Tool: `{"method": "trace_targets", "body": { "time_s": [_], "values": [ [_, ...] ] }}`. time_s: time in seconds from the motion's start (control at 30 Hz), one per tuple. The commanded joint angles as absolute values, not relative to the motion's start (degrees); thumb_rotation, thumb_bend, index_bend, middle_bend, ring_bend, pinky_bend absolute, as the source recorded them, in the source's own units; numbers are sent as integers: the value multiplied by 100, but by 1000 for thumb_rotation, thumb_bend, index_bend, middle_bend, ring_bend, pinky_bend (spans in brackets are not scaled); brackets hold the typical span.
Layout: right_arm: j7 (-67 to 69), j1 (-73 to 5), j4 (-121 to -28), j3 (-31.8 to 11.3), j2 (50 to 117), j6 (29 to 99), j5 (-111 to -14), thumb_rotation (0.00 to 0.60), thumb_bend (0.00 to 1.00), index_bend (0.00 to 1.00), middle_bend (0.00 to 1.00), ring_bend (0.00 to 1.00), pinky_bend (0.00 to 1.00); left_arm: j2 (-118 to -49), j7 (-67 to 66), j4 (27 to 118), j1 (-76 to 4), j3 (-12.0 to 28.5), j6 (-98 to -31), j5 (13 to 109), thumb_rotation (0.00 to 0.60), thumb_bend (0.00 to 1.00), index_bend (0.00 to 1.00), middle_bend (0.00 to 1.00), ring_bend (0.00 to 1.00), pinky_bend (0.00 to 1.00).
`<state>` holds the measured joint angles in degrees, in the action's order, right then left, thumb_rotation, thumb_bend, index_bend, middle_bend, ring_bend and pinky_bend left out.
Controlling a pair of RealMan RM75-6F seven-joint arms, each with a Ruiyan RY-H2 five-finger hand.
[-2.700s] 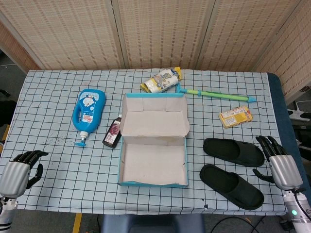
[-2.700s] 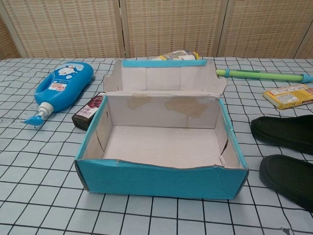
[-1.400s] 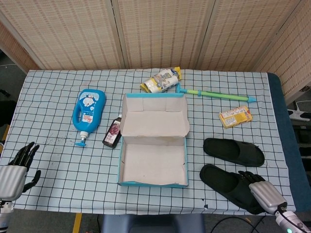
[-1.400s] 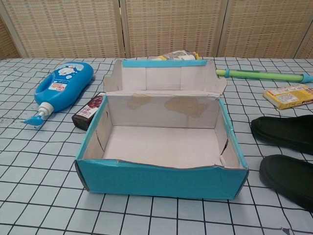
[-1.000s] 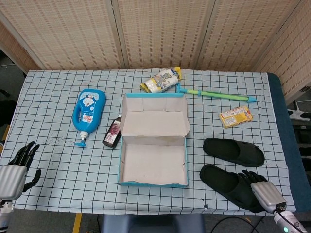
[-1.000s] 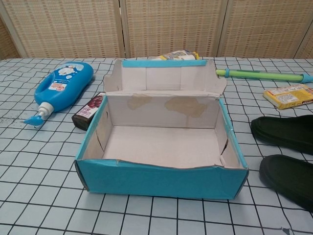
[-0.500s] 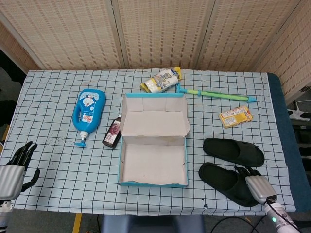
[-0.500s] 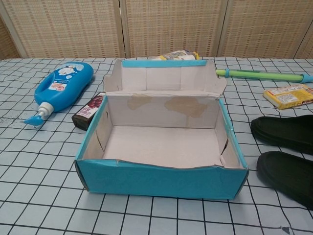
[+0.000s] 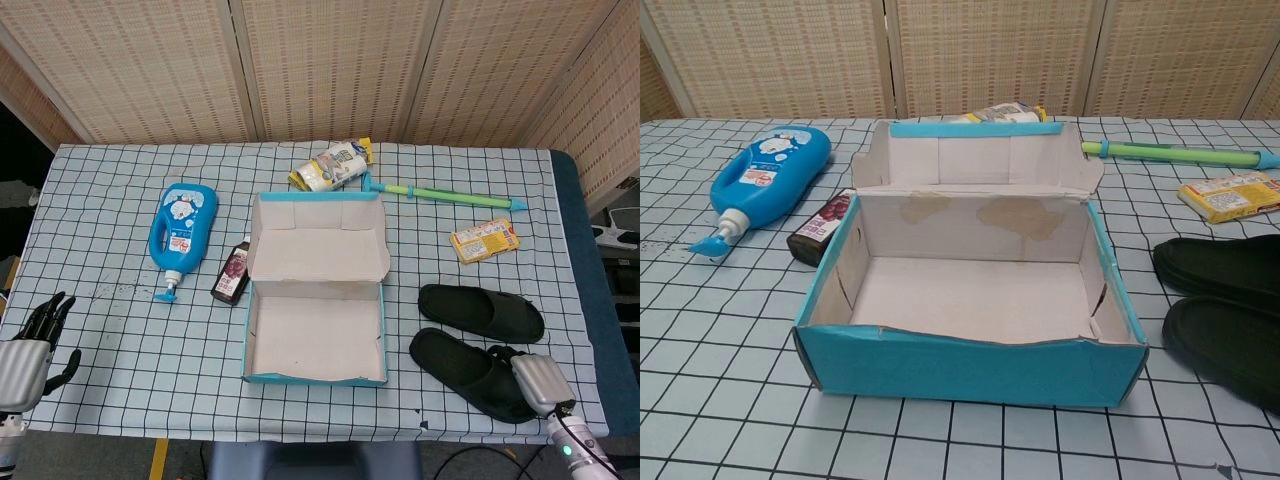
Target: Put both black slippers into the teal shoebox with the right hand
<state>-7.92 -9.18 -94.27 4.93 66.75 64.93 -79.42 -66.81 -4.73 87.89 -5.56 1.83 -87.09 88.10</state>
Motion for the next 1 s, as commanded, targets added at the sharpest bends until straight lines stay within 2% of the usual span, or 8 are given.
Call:
{"method": "trace_targets", "body": {
  "time_s": [0.03, 0.27, 0.43, 0.57, 0.7, 1.0],
  "values": [
    [-767, -793, -9581, 461, 6540, 6861, -8156, 600, 51, 602, 590, 524, 520, -6674, -467, 8801, -553, 186, -8706, 8800, 600, 413, 29, 0, 90, 530],
    [-1129, -492, -10093, 366, 6202, 7872, -8625, 600, 50, 609, 593, 528, 525, -6664, -469, 8833, -541, 199, -8703, 8763, 600, 413, 29, 0, 90, 532],
    [-1124, -645, -10477, 168, 6062, 8011, -8935, 600, 50, 613, 595, 531, 528, -6659, -511, 8859, -534, 211, -8689, 8719, 600, 413, 29, 0, 90, 532],
    [-1322, -1021, -10899, 14, 6038, 7639, -9132, 600, 51, 613, 595, 531, 529, -6654, -536, 8866, -524, 230, -8695, 8679, 600, 413, 30, 0, 90, 532],
    [-1497, -1574, -11406, -241, 6108, 6933, -8993, 600, 51, 615, 597, 531, 529, -6634, -616, 8853, -515, 261, -8695, 8611, 600, 413, 29, 0, 90, 533],
    [-2749, -2764, -12160, -974, 6756, 5752, -7471, 600, 50, 617, 597, 531, 530, -6576, -547, 8862, -480, 312, -8717, 8512, 600, 414, 29, 0, 90, 533]
  ]
}}
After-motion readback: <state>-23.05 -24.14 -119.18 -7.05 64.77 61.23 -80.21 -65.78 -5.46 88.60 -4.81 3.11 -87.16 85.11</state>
